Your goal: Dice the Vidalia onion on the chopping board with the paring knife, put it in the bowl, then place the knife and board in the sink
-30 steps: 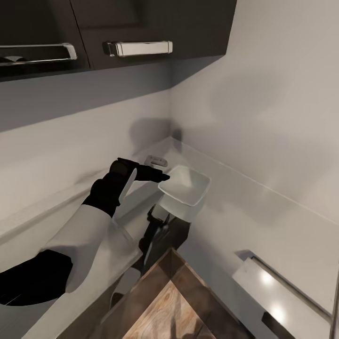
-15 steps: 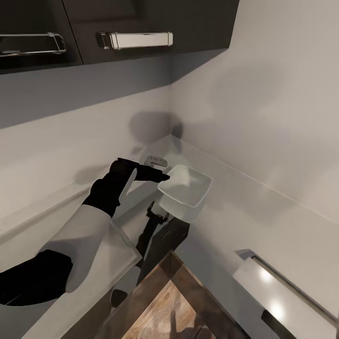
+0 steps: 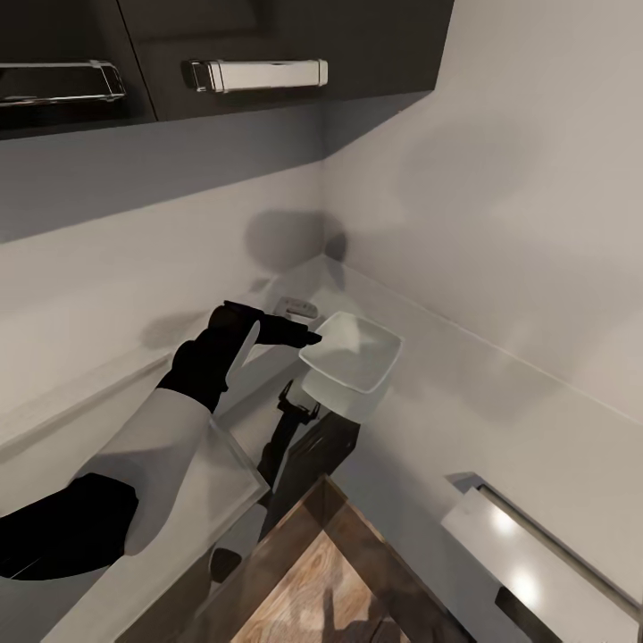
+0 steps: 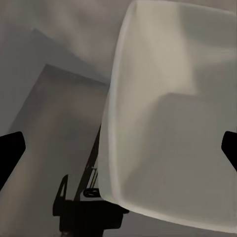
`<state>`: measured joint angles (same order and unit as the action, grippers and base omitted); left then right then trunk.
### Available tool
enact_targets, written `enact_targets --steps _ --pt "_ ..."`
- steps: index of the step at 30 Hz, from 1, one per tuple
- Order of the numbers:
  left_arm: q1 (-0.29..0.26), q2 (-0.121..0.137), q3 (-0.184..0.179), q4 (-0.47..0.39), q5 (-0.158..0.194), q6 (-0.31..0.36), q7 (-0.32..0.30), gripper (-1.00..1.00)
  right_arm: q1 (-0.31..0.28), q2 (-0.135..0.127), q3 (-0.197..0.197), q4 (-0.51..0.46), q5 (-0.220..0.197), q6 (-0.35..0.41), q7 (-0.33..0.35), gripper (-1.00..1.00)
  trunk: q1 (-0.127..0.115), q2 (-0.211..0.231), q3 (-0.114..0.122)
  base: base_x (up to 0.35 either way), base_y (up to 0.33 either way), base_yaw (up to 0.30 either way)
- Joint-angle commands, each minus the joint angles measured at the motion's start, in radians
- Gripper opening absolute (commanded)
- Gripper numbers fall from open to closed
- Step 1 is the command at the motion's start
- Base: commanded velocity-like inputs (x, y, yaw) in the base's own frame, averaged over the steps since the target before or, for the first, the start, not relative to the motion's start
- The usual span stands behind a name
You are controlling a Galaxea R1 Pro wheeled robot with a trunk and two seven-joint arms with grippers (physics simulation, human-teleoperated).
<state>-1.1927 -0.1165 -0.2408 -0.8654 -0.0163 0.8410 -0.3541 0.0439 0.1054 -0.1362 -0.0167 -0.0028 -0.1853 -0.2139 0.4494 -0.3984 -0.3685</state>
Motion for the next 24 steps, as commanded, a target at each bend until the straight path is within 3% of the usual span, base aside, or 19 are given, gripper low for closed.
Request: enact_targets --steps 1,24 --pt "-0.001 0.0 0.0 0.0 -0.002 0.004 -0.003 1.0 0.001 0.0 -0.006 -0.002 0.0 -0.003 -0.001 1.0 0.001 -0.002 -0.001 0.0 0.0 0.0" --pt "-0.001 0.0 0.0 -0.001 -0.002 0.004 -0.003 1.0 0.001 -0.003 -0.007 -0.002 0.001 -0.001 0.038 1.0 0.001 -0.002 -0.005 0.0 0.0 0.0"
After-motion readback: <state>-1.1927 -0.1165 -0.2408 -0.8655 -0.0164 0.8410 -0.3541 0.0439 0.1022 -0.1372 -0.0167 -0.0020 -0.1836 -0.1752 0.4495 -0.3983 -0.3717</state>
